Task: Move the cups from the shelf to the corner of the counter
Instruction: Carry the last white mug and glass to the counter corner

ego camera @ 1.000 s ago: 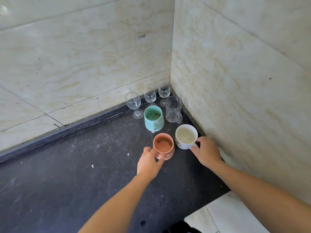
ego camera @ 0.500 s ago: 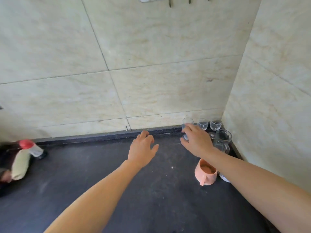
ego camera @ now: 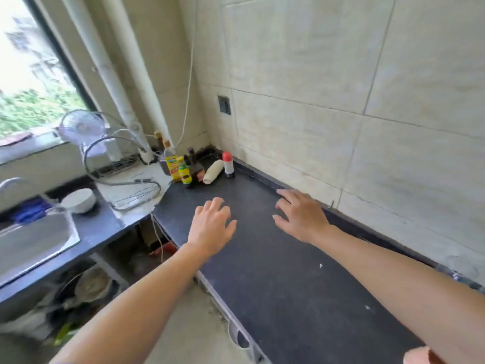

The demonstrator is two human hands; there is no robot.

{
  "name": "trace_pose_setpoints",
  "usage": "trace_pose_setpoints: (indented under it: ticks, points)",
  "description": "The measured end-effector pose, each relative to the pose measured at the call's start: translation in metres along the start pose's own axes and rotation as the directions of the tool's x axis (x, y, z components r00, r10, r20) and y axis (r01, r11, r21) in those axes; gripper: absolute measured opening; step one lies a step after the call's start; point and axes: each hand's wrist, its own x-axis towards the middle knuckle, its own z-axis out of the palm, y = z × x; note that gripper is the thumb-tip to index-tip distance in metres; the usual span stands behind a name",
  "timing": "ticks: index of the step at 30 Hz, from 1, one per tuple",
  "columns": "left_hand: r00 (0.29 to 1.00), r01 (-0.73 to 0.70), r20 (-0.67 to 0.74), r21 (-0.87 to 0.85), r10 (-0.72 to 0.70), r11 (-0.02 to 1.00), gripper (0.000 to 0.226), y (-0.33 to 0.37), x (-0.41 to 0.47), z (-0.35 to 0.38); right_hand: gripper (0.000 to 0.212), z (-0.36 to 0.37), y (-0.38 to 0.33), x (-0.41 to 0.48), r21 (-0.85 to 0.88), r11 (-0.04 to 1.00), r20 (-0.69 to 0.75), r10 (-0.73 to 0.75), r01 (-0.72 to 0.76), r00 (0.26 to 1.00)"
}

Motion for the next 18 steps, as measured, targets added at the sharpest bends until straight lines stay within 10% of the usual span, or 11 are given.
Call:
trace_pose_setpoints:
  ticks: [18]
  points:
    - [0.618, 0.786, -0.29, 0.197, -0.731, 0.586, 0.025, -0.224, -0.393, -0.158, 0.026, 0.05, -0.473, 0.059, 0.303, 0.579, -0.187, -0.743, 0.757, 0.643]
